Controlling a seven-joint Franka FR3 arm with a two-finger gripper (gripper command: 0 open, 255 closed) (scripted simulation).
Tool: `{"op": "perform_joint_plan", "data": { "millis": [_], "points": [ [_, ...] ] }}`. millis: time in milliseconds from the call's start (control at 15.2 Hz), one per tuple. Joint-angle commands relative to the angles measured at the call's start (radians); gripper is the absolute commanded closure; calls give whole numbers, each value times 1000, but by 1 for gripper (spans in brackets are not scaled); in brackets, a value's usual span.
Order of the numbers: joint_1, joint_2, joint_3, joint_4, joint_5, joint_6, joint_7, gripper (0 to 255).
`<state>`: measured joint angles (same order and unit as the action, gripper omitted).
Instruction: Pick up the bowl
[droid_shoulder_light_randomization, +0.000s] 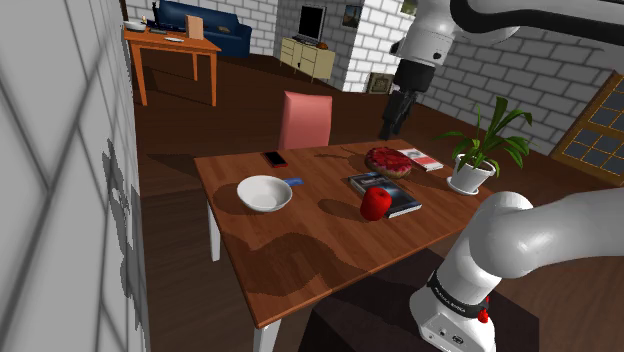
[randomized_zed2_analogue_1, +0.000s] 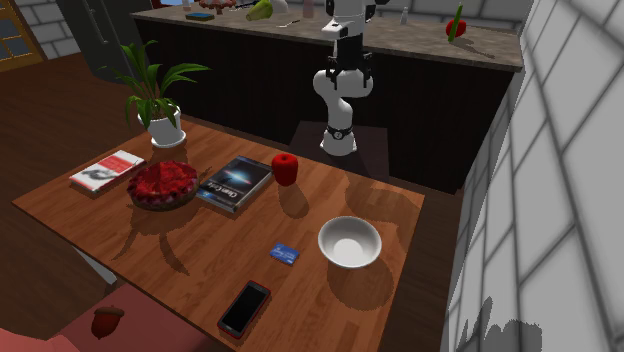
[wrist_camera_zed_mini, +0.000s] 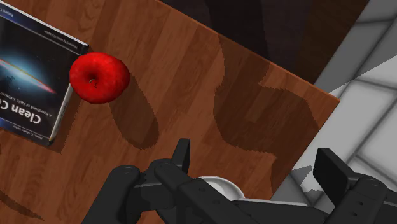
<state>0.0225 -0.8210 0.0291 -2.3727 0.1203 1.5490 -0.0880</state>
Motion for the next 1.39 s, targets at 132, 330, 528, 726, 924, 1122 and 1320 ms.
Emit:
{"op": "perform_joint_plan", "data": {
  "millis": [132,330,528,726,924,1122,1320],
  "points": [
    [-4,46,-18,-24,11,69,-15,0],
    [-9,125,-44,-49,32,170,-40,0],
    [-9,215,-70,-60,59,269,-70,0],
    [-5,316,-97,-58,93,361,-104,0],
    [2,424,-123,-42,138,446,-146,0],
    [12,539,-149,-12,193,519,-194,0],
    [21,659,-170,32,261,577,-251,0]
  ]
}}
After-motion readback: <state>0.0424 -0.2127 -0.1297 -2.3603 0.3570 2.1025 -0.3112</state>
